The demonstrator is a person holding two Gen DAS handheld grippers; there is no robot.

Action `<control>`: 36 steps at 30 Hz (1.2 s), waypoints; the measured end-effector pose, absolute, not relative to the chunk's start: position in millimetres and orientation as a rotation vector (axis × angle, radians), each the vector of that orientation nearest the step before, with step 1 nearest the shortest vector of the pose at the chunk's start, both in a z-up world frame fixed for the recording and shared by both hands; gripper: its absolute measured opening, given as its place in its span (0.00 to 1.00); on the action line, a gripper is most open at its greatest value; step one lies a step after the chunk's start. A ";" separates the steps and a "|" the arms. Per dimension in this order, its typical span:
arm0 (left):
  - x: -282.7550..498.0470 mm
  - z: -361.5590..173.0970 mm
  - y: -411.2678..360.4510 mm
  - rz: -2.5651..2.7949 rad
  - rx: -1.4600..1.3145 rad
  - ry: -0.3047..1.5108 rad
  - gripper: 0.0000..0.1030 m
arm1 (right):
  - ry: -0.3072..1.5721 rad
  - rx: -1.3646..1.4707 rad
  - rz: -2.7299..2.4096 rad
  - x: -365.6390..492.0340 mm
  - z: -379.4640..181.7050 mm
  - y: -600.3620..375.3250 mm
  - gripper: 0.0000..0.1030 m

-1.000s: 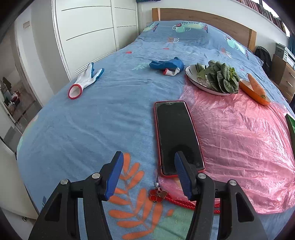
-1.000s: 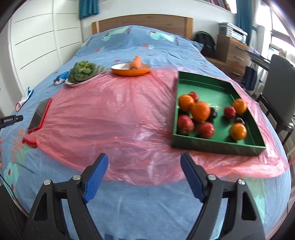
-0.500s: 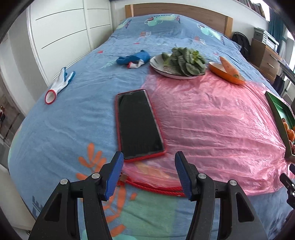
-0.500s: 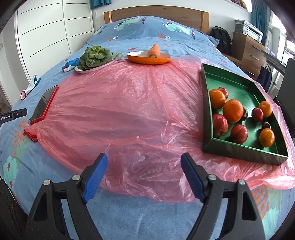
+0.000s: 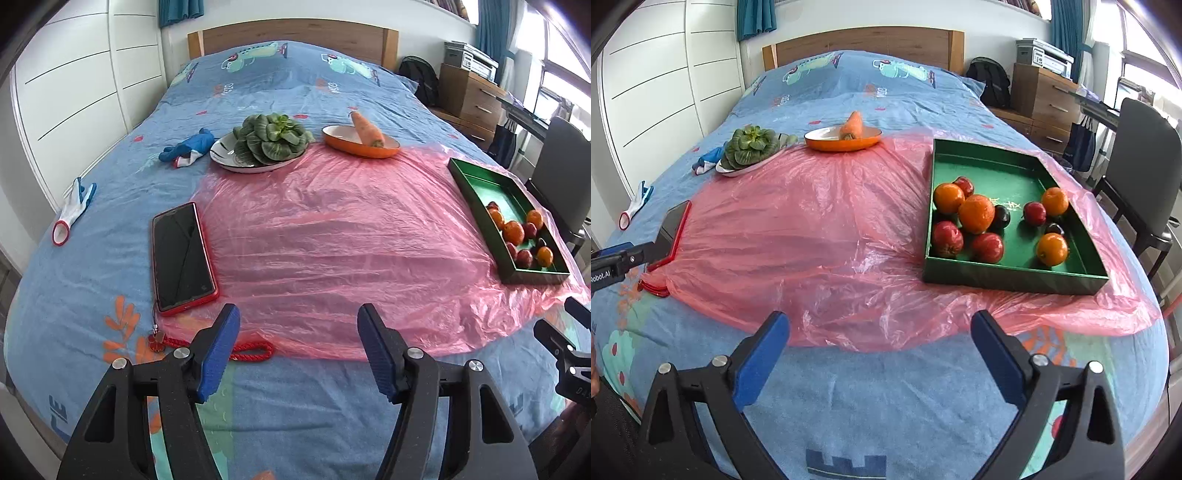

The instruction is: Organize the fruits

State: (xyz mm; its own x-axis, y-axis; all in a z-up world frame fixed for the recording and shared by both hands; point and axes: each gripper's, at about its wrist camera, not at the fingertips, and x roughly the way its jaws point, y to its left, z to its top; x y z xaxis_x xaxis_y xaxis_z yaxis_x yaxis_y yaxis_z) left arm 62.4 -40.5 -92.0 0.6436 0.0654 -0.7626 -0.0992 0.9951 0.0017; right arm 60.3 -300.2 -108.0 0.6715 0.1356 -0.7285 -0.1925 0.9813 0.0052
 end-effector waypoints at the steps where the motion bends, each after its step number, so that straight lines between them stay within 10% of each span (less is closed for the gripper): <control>1: 59.2 -89.1 -42.9 0.083 -0.043 0.864 0.60 | 0.803 -0.071 0.182 56.6 -103.9 -300.8 1.00; 10: 21.2 -54.4 -58.3 0.089 0.011 0.772 0.93 | 0.723 -0.051 0.180 26.8 -69.9 -299.3 1.00; 36: -14.4 -26.0 -70.6 0.042 0.008 0.725 0.94 | 0.679 -0.031 0.141 -13.3 -45.7 -309.5 1.00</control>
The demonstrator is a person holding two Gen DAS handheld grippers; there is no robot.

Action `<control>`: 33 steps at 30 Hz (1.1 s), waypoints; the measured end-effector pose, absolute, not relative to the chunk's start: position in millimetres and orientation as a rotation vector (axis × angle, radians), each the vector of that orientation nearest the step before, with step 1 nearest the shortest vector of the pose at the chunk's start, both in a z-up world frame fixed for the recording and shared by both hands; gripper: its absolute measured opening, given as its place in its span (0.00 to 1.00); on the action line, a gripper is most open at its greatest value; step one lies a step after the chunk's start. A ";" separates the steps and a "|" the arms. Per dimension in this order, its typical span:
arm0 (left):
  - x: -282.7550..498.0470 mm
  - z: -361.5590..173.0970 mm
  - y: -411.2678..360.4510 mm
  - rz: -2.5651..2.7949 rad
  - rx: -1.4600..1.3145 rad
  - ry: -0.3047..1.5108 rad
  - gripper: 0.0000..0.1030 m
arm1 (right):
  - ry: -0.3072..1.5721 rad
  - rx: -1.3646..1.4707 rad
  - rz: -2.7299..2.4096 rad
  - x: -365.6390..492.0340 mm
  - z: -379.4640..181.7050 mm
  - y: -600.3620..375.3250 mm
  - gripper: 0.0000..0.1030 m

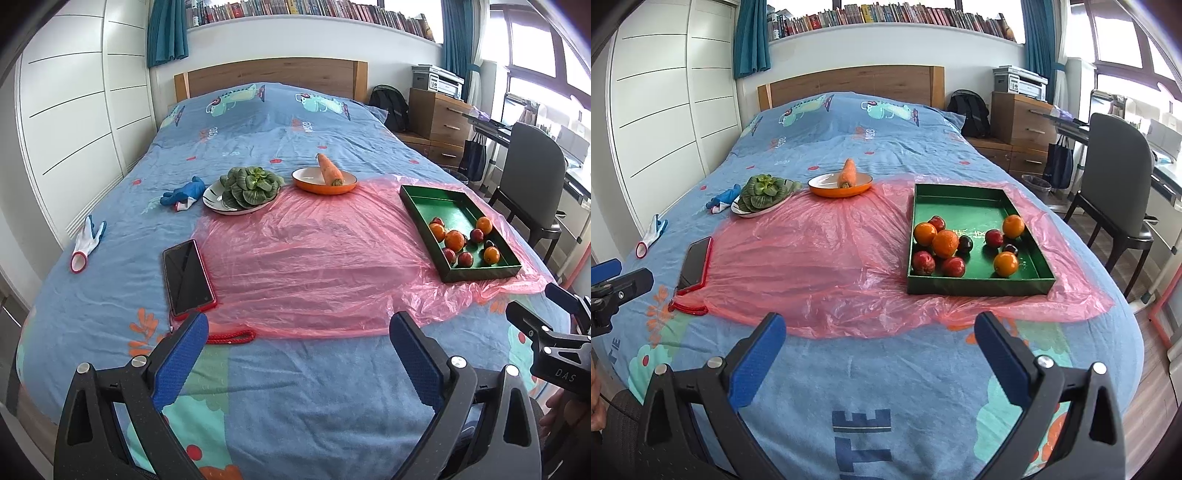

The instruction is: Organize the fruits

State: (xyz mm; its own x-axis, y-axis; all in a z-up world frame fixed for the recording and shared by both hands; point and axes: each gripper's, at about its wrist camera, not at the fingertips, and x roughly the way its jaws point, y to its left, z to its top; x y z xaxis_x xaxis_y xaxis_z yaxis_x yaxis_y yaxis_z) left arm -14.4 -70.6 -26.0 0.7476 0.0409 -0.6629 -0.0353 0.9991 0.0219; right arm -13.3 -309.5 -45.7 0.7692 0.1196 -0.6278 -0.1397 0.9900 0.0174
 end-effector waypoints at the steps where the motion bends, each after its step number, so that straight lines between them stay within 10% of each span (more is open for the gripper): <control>1: -14.9 -25.7 -71.1 0.045 0.012 0.723 0.94 | 0.678 -0.031 0.140 -13.7 -45.1 -310.0 1.00; 33: -8.0 -39.0 -74.8 0.042 0.012 0.759 0.94 | 0.686 -0.024 0.115 -8.5 -46.4 -324.7 1.00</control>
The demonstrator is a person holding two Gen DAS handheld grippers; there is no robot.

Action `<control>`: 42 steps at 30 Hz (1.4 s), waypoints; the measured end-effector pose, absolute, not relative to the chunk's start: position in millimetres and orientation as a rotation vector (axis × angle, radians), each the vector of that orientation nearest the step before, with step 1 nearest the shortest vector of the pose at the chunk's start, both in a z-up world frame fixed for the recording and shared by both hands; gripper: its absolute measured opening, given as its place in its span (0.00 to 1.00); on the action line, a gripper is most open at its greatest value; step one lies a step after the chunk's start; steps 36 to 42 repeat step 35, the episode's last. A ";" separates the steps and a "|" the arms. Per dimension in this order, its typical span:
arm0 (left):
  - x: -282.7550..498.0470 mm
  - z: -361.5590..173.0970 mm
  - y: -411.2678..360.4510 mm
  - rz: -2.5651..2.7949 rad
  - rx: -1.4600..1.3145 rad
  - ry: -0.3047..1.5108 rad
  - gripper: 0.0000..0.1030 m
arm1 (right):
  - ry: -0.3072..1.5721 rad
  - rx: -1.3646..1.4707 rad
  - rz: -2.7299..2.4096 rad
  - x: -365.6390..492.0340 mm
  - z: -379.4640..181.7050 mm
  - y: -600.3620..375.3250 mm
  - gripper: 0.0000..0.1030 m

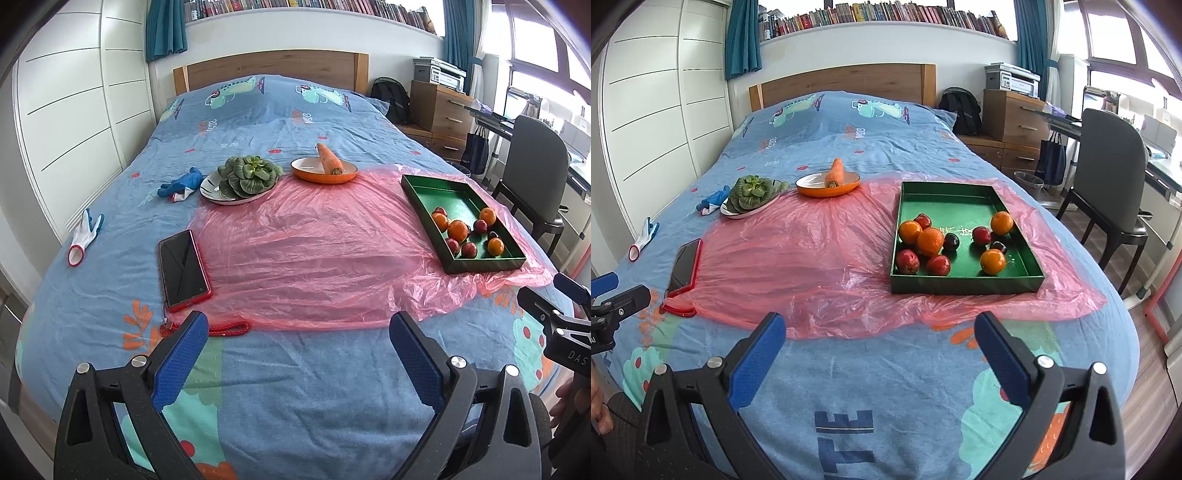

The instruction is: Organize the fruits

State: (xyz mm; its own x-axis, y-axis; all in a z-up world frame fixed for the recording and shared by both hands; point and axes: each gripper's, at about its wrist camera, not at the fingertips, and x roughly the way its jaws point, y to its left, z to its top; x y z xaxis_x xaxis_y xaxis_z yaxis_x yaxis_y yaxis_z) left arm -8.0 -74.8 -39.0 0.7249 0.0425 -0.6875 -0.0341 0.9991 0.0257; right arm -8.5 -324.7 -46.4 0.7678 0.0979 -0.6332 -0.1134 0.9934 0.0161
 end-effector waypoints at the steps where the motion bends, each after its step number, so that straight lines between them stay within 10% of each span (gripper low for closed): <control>1: -7.5 -39.2 -74.8 0.041 0.012 0.760 0.94 | 0.686 -0.024 0.115 -8.3 -47.2 -324.6 1.00; 42: -1.4 -54.5 -74.7 0.045 0.005 0.782 0.94 | 0.712 -0.028 0.117 0.1 -60.8 -321.2 1.00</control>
